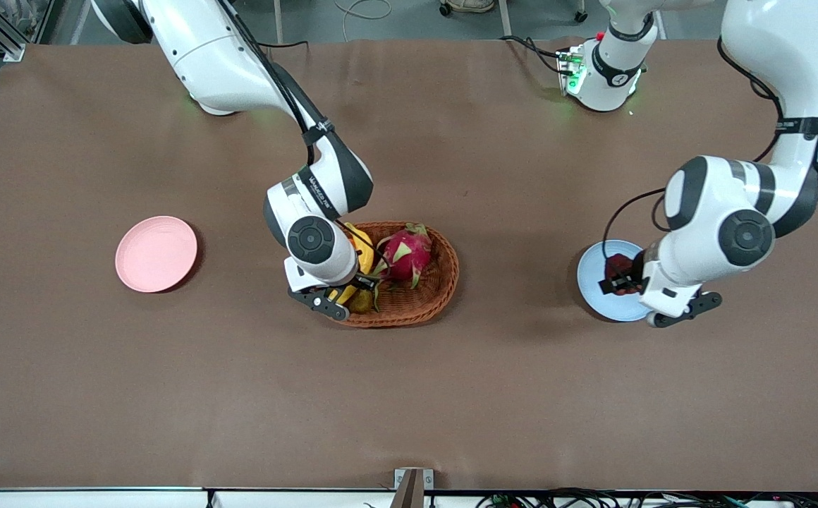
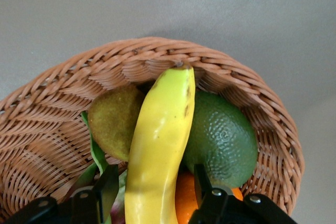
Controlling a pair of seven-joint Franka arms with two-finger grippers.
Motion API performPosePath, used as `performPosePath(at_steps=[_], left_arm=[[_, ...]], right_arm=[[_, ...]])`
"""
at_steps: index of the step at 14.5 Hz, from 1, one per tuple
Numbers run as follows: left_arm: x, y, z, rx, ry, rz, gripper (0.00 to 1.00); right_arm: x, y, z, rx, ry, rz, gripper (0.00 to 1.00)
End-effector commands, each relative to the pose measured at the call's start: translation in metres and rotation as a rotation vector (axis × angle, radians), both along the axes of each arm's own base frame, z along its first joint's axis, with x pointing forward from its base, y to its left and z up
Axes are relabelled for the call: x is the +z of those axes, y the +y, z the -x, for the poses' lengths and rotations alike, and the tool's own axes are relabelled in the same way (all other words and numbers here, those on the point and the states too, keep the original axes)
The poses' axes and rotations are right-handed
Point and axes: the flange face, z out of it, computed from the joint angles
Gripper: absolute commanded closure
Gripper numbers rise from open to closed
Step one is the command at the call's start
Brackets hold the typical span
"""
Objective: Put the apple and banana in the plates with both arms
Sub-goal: 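Carry the apple onto the blue plate with the left gripper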
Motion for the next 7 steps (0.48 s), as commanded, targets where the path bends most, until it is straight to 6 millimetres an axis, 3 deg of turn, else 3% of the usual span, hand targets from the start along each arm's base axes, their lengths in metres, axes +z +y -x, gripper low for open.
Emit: performPosePath(at_steps=[1,4,7], left_arm=[[-0.042,0.013,0.004,-0.064,0.039,0.016,0.62],[-0.072,0.023,0.004,-0.081,0.063,0.03,0.6],[-0.095,0.04,-0.001,-0.104,0.046,0.048,0.52]], right_arm=[[-0.001,0.005,-0.001,-0.019,0.006,-0.018,0.34],[-0.003,0.005,0.0,-0.02,0.008,-0.018,0.39],[-0.003,0.005,0.0,-0.006,0.008,-0.019,0.56]])
